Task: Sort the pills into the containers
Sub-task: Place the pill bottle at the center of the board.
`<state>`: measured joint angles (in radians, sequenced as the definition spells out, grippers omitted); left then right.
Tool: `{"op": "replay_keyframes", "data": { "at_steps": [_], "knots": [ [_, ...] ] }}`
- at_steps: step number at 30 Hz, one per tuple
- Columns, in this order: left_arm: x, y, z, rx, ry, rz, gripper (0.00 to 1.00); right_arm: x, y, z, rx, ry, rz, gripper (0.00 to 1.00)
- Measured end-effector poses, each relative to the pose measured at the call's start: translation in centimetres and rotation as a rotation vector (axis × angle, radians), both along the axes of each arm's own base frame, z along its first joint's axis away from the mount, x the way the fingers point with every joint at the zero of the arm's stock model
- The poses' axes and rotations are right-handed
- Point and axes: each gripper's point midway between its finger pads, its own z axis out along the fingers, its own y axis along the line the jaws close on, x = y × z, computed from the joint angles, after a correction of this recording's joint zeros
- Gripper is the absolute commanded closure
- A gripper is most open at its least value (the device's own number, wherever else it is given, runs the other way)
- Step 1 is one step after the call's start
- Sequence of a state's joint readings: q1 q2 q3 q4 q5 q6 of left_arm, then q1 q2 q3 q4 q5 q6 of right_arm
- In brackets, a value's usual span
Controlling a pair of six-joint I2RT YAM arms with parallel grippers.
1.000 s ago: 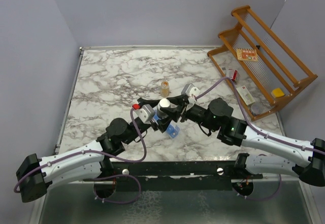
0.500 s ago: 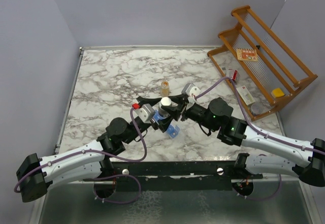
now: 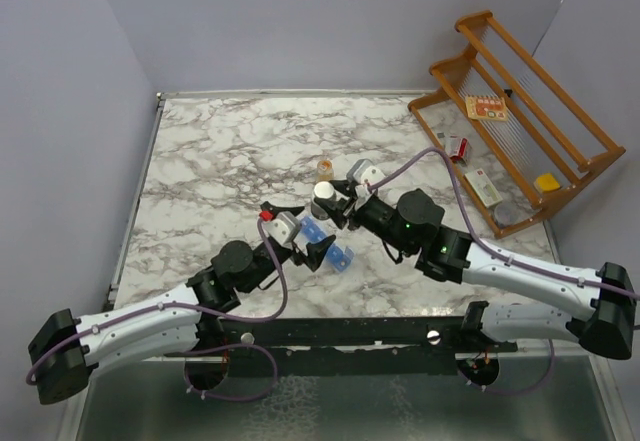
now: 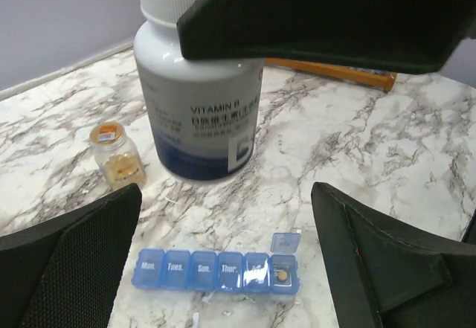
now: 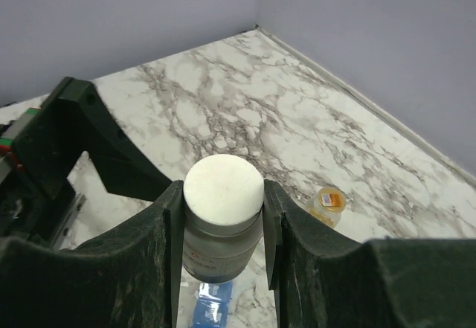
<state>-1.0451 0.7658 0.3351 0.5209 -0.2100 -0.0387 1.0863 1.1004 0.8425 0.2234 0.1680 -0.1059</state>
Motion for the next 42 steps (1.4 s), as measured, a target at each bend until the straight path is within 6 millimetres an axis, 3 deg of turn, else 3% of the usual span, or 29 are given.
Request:
{"op": "replay_keyframes", "data": {
  "at_steps": [11,20,22,26,29,35,42],
  "knots": [
    [0.4,3.6,1.0,-0.059,-0.011,0.13,0.01,4.8,0.4,-2.2,-0.073,-0.013,-0.185,0.99],
    [1.8,4.5,1.1,0.0,-0.008,0.225,0.01,13.9,-5.5,-0.8,-0.02,0.018,-0.383,0.99],
    [2.2,4.6,1.2,0.016,-0.011,0.245,0.01,15.2,-6.4,-1.1,-0.014,0.034,-0.399,0.99],
    [3.3,4.6,0.3,0.058,0.001,0.282,0.13,17.1,-7.7,-3.2,-0.024,0.087,-0.409,0.99],
    [4.9,5.3,-0.8,0.083,0.023,0.327,0.18,17.3,-8.2,-5.7,-0.047,0.129,-0.41,0.99],
    [9.5,8.5,-2.3,0.029,0.103,0.42,0.17,15.7,-8.8,-11.1,-0.097,0.202,-0.394,0.99],
    [10.5,5.9,-4.8,0.079,0.135,0.268,0.17,14.3,-9.8,-15.2,-0.119,0.249,-0.404,0.99]
  ]
}}
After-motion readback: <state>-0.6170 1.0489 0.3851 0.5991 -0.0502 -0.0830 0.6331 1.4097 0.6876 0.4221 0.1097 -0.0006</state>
